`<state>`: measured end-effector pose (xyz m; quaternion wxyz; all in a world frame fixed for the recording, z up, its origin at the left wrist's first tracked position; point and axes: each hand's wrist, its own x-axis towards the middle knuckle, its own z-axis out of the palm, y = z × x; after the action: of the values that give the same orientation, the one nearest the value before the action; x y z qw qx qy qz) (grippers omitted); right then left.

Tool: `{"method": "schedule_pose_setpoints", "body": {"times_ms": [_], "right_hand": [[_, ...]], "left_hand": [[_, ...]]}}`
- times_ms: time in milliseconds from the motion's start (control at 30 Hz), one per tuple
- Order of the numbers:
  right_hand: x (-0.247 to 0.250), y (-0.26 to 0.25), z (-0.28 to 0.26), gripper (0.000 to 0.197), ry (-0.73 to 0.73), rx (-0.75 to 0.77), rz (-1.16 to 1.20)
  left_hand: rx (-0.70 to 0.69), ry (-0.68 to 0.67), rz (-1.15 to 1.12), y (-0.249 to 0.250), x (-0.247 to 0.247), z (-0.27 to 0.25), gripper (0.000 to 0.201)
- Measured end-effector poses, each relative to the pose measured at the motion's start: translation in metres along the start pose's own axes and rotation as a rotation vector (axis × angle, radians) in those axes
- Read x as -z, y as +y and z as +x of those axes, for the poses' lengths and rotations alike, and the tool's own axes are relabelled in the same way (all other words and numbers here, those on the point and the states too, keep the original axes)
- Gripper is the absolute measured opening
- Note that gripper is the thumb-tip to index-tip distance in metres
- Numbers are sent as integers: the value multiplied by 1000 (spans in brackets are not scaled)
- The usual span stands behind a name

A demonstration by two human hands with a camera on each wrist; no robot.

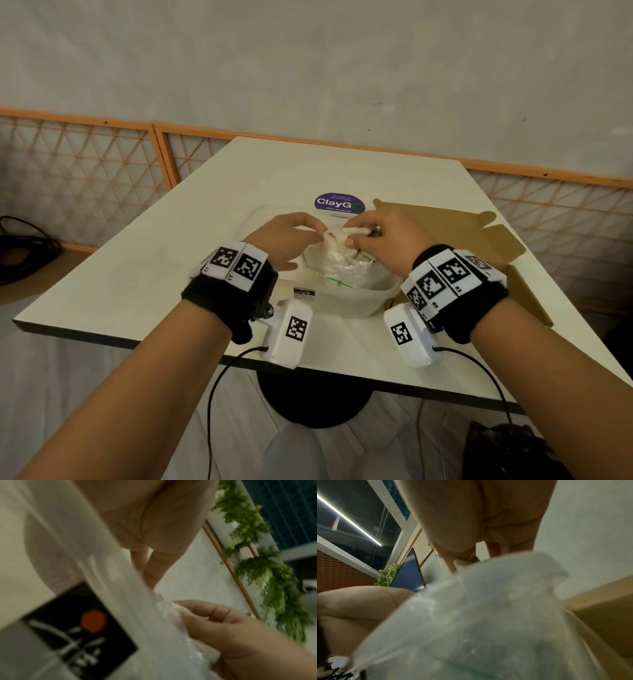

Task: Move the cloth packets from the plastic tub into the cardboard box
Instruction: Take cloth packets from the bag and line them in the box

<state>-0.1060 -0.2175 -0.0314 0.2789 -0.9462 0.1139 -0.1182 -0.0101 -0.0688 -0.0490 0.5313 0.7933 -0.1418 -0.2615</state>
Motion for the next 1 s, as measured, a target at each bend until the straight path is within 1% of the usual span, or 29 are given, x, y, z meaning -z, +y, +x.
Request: {"method": "schedule_pose_setpoints", "body": {"times_ms": [67, 133, 167, 200, 267, 333, 367, 400, 467, 500, 533, 633, 700, 800, 867, 933, 1000], "right_hand": [[0, 4, 6, 23, 22, -53, 125], [1, 6, 7, 16, 68, -107, 341], [1, 7, 7, 15, 83, -117, 409], [0, 8, 6, 19, 76, -123, 419], [-3, 6, 4, 36, -8, -137, 336], [-8, 4, 2, 49, -89, -126, 173], [-9, 2, 2, 48, -103, -119, 103], [-9, -1, 3, 43, -107, -105, 54], [-8, -6, 4, 26, -101, -63, 0], [-7, -7, 6, 19, -83, -65, 35], [-6, -7, 8, 16, -54, -87, 111], [2, -2, 15, 27, 68, -155, 377], [12, -2, 17, 23, 109, -177, 492], [30, -10, 18, 18, 134, -151, 691], [39, -13, 21, 17, 132, -150, 805], [43, -17, 24, 16, 125, -155, 856], [41, -18, 26, 17, 131, -170, 878]], "left_hand": [[44, -93, -41, -3, 2, -5, 10], [40, -86, -13, -6, 3, -5, 14], [35, -65, 11, -7, 3, -3, 15], [31, -43, 44, -7, 2, -3, 14], [23, -33, 110, -6, -1, -3, 14], [3, -58, 155, -5, -4, -3, 29], [-16, -79, 157, -4, -5, -4, 38], [-36, -106, 147, -3, -5, -6, 45], [-69, -143, 144, -3, -6, -7, 57], [-77, -145, 157, -4, -5, -7, 61], [-78, -142, 170, -4, -5, -7, 63], [-62, -140, 215, -5, -2, -3, 67], [-51, -137, 238, -6, -1, 1, 70], [-27, -83, 283, -7, -3, 7, 78], [-19, -73, 298, -7, -4, 9, 80], [-12, -54, 326, -7, -3, 11, 78], [-44, 23, 368, -6, -2, 12, 69]]}}
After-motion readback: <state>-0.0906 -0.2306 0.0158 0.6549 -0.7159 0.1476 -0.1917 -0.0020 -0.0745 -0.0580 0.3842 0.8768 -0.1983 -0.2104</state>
